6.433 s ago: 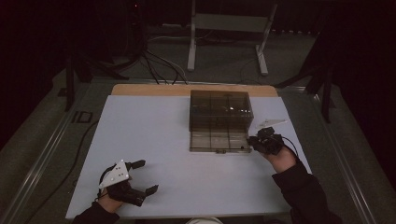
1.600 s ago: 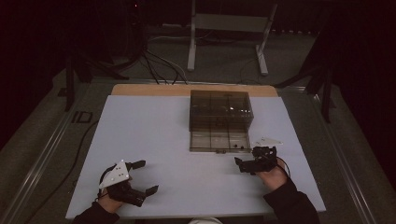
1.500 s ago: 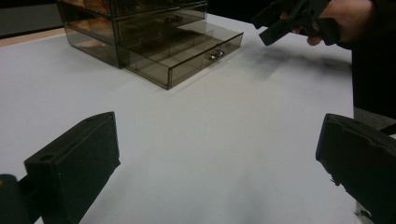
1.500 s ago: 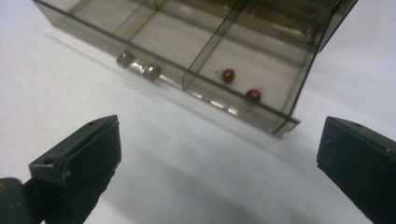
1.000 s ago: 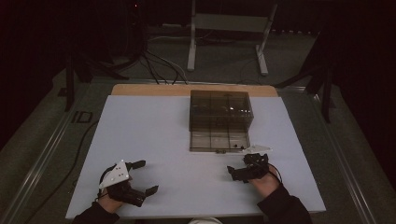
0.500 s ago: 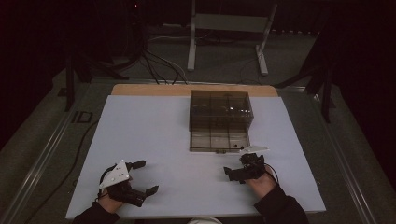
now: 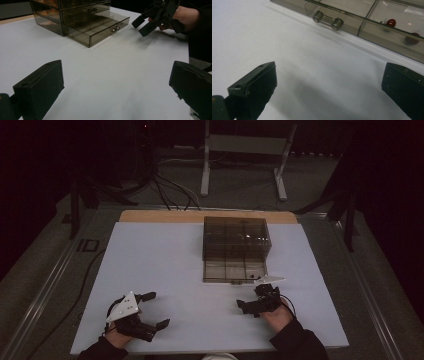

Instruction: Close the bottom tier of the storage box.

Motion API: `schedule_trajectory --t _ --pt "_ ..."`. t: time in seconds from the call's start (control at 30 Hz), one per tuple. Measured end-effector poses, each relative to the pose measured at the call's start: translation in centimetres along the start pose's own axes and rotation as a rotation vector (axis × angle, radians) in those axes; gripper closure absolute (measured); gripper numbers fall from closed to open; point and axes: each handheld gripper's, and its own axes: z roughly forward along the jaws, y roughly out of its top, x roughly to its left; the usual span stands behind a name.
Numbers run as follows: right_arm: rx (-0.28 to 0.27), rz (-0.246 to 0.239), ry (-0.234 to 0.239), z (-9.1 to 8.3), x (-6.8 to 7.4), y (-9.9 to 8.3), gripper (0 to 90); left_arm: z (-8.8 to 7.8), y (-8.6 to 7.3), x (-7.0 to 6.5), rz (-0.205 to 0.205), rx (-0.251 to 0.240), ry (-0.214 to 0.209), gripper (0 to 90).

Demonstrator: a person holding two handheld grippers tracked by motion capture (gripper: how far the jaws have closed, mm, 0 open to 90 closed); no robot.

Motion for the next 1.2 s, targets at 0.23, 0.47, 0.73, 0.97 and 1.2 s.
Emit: schedule_trajectory --t 0.23,0.47,0.73,0.97,1.2 --pt "0.001 0.013 0.017 0.2 0.2 0.2 0.0 0.0 0.0 0.0 0.001 -0.001 -0.001 0.7" --pt "0.011 0.017 0.029 0.4 0.5 0.2 0.0 0.0 0.0 0.0 -0.001 -0.001 -0.001 0.7" --pt "0.019 0.009 0.014 0.5 1.1 0.1 6.0 0.1 0.0 0.0 -0.001 0.001 -0.002 0.7" --pt "0.025 -0.027 -0.054 0.6 1.5 -0.1 16.8 0.1 0.1 0.0 -0.002 -0.003 -0.003 0.7" --pt "0.024 -0.055 -0.072 0.5 1.7 -0.2 24.6 0.1 0.1 0.1 -0.003 -0.003 -0.003 0.7"
